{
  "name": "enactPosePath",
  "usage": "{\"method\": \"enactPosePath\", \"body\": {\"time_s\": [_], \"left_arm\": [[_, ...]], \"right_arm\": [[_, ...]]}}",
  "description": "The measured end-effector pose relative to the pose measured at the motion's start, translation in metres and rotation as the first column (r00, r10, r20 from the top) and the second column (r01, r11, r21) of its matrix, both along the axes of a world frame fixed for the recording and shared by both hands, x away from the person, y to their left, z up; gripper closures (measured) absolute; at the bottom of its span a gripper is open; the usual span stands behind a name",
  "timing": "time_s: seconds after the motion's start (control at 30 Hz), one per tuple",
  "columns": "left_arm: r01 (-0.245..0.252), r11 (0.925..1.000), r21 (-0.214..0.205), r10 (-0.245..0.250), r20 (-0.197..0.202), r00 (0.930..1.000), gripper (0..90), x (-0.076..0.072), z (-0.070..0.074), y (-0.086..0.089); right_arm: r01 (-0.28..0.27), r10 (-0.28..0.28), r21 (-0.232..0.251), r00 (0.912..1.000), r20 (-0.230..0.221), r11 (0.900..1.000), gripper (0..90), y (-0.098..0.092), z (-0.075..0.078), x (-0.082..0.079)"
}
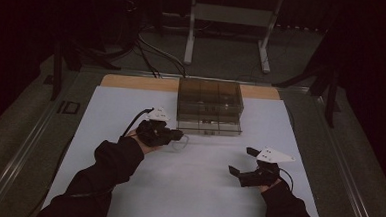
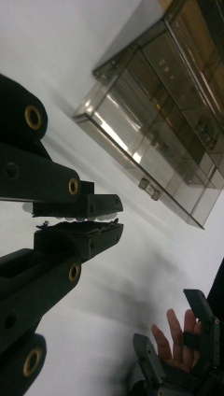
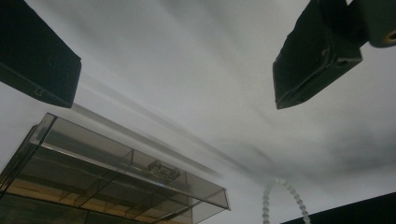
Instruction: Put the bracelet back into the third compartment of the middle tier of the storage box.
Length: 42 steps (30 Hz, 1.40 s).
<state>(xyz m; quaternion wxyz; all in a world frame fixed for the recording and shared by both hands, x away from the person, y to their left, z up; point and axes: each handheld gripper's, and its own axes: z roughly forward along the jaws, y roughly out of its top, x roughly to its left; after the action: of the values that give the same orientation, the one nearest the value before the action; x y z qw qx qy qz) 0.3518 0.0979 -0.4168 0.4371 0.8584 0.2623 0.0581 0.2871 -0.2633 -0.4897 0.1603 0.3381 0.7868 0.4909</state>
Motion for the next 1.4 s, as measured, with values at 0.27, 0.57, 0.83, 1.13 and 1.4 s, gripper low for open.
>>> {"method": "enactPosePath", "body": {"time_s": [0.27, 0.57, 0.83, 1.13, 1.4], "left_arm": [[0.022, 0.9998, -0.001, -0.022, 0.001, 0.9998, 87.1, 0.006, 0.001, -0.013], [0.044, 0.9989, -0.016, -0.044, 0.005, 0.999, 87.1, 0.012, 0.0, -0.031], [0.06, 0.9977, -0.031, -0.06, 0.004, 0.9982, 87.1, 0.018, 0.0, -0.048], [0.07, 0.9967, -0.039, -0.069, 0.025, 0.9973, 87.1, 0.025, 0.003, -0.062], [0.057, 0.9968, -0.056, -0.056, 0.019, 0.9983, 87.0, 0.036, 0.003, -0.072]], "right_arm": [[-0.002, 0.002, 0.001, 1.0, 0.001, 1.0, 1.6, 0.0, 0.001, -0.001], [-0.003, 0.003, 0.006, 1.0, 0.002, 1.0, 1.6, 0.0, 0.002, -0.002], [-0.002, 0.002, 0.014, 1.0, 0.006, 0.9999, 1.7, -0.002, 0.003, -0.003], [-0.008, 0.008, 0.018, 1.0, 0.005, 0.9998, 1.6, -0.001, 0.003, -0.003], [-0.009, 0.009, 0.02, 1.0, 0.003, 0.9998, 1.7, -0.001, 0.003, -0.003]]}}
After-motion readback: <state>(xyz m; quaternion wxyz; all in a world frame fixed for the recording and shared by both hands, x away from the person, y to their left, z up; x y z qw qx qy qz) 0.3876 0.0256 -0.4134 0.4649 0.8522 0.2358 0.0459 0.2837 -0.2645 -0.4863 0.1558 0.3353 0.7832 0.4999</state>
